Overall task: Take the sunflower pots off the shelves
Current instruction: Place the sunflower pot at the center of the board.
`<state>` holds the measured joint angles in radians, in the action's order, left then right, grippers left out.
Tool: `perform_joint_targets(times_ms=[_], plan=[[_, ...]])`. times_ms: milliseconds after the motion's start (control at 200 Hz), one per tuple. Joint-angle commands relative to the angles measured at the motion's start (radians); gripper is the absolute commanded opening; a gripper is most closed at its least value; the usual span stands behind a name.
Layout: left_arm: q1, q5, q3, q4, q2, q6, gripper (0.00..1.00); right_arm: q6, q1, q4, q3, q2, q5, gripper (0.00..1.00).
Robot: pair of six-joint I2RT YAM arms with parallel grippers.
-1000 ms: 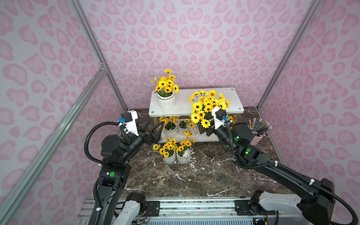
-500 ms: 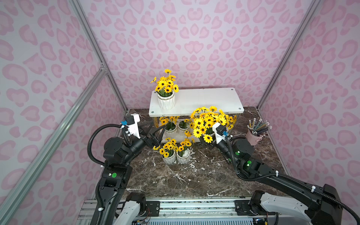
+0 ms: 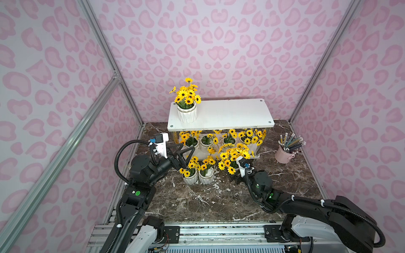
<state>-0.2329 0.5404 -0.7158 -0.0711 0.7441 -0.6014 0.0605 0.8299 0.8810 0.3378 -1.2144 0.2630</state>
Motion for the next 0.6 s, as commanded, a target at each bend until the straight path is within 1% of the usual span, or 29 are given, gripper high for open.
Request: perform_joint_targets(times_ms=[0,390,595], plan=[[-0.006,-0.031,0.002,0.037,-0.004,0.011,0.98,-0.031,-0.005,0.245,-0.016,-0.044,0.017,0.0],[-0.008,-0.048,0.008,0.003,-0.014,0.024,0.98,-0.034,-0.018,0.463,-0.026,-0.291,-0.021,0.0],[-0.009,-0.059,0.0,-0.019,-0.017,0.039,0.98,-0.053,-0.017,0.53,0.0,-0.419,-0.056,0.0]])
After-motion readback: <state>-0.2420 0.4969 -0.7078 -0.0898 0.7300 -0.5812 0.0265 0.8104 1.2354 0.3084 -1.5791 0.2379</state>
